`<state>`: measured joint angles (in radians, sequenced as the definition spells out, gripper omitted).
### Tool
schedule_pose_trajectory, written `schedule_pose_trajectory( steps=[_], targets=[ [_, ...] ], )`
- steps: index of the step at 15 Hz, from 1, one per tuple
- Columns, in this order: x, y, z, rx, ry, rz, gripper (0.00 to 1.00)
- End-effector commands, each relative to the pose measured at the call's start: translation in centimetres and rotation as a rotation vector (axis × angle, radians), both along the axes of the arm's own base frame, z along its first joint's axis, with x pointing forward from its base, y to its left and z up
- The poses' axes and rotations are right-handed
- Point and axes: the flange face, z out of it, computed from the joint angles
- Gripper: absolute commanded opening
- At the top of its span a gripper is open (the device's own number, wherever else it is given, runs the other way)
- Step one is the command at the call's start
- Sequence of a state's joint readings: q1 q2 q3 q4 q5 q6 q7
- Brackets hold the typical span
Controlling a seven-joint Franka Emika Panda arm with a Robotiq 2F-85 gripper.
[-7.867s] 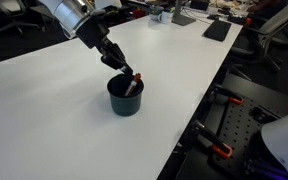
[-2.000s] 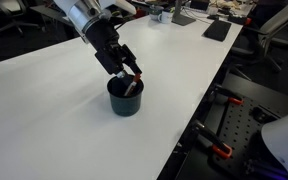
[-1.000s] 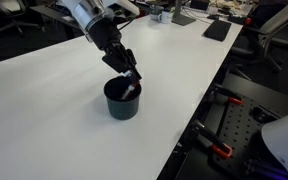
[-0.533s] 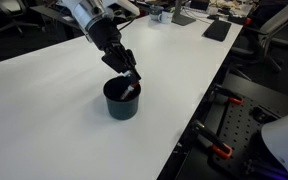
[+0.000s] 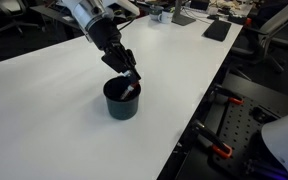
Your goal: Remove the red marker from the dark green mug.
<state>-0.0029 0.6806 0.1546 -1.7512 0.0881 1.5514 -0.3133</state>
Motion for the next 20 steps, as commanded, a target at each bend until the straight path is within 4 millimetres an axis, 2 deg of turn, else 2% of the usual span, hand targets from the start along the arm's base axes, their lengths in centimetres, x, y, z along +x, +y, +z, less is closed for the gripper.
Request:
schedule_pose_trajectory(
  steps=[1, 6, 9, 14, 20],
  targets=[
    [0.0, -0.1, 1.0, 0.003, -0.031, -0.016, 0.04],
    [0.2, -0.3, 2.4, -0.014, -0.070, -0.028, 0.04],
    [0.2, -0.8, 4.1, -0.026, -0.106, -0.041, 0.04],
    [-0.6, -2.1, 8.0, -0.059, -0.188, -0.074, 0.04],
    [-4.0, -4.1, 14.1, -0.131, -0.325, -0.169, 0.04]
  ],
)
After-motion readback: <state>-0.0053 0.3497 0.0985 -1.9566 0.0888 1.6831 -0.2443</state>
